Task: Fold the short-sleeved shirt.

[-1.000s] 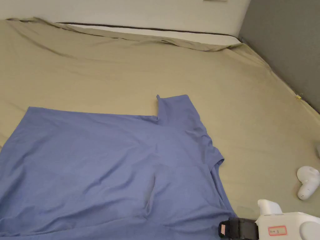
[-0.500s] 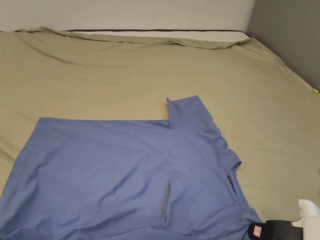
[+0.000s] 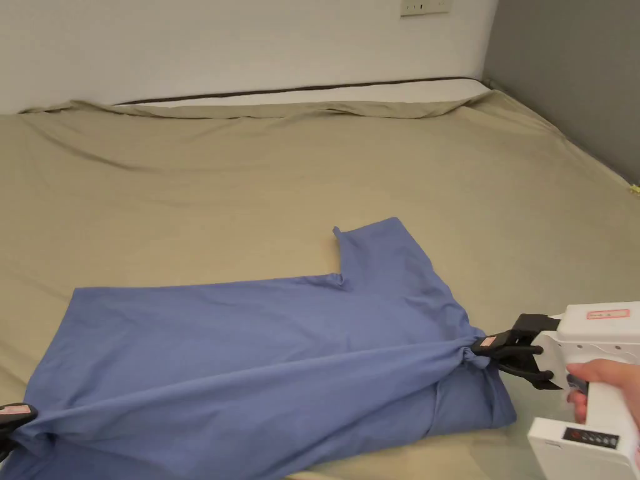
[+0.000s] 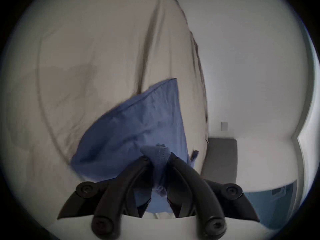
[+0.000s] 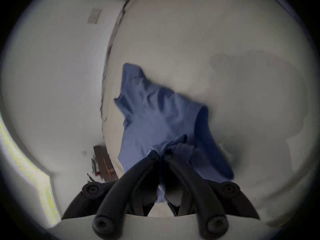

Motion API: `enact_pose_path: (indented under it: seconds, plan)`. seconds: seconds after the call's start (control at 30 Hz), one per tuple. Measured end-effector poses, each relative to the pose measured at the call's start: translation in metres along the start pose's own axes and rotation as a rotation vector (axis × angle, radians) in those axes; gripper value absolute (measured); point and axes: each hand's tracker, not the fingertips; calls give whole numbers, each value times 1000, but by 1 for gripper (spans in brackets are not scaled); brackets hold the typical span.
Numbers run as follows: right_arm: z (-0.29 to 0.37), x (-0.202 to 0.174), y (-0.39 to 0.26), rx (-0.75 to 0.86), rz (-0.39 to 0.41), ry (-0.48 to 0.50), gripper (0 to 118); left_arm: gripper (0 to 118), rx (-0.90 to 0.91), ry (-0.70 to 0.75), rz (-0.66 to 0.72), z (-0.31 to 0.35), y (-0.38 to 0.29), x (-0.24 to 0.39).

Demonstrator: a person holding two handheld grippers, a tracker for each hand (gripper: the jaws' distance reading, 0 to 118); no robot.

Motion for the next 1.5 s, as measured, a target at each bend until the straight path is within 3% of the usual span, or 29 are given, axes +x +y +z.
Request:
enact_pose_path:
  seconds: [0.23,0.4,0.5,0.53,0.57,0.6,0.63,0.67,0.7,0.77,0.83,0.93,0.97,1.0,1.03,1.07,1.1,1.13,1.2,1.23,1.37,1.4,1.43,1.47,1.5]
  plan:
    - [-43,0,3,18,10,-113,5,13,22,193,-75,-66,28,11]
    - [-46,12,1,52,-22,-84,7,13,29,271,-234,-96,26,29]
    - [-45,11,-7,86,20,-82,17,17,6,243,-233,-97,29,27]
    - [-45,10,-9,97,34,-70,25,33,13,225,-229,-94,31,25]
    - [-42,6,-10,98,42,-45,38,61,49,168,-228,-83,31,21]
    - [-36,-1,-11,78,38,-7,71,103,44,106,-186,-71,36,20]
    - [-27,-11,-12,39,19,52,99,116,32,157,-183,-65,38,34]
    - [-18,-22,-15,15,21,102,115,116,52,172,-190,-49,32,49]
    - [-1,-36,-24,26,75,168,117,116,122,119,-249,-24,17,61]
    - [37,-63,-50,114,305,278,117,116,147,-36,-386,22,-20,80]
    - [75,-85,-86,213,638,231,117,116,170,-51,-581,55,-75,105]
    - [105,-86,-152,318,971,87,111,116,226,-16,-773,83,-153,111]
    - [110,-81,-174,338,1068,44,95,115,183,48,-815,80,-169,111]
    - [112,-76,-193,370,1138,-2,41,96,139,90,-842,76,-181,109]
    - [107,-65,-211,415,1220,-63,3,53,121,120,-871,72,-197,101]
    - [103,-58,-225,440,1279,-113,3,31,119,161,-884,66,-207,97]
    - [96,-50,-240,448,1286,-188,3,12,136,227,-911,52,-222,93]
    - [93,-42,-247,385,1267,-148,3,0,139,312,-925,38,-230,88]
    - [84,-37,-250,233,1218,-49,3,0,81,359,-913,18,-228,72]
    - [80,-36,-252,205,1210,-48,3,0,48,359,-879,9,-212,61]
    - [74,-42,-247,224,1305,-84,3,0,110,499,-970,-27,-190,57]
    - [73,-44,-246,220,1306,-80,3,3,138,520,-983,-35,-179,55]
    - [73,-46,-246,221,1298,-72,3,44,155,545,-1024,-46,-170,53]
    - [72,-46,-245,217,1284,-58,3,106,142,593,-1054,-62,-161,54]
    - [70,-46,-242,207,1254,-41,3,118,93,661,-1057,-83,-145,51]
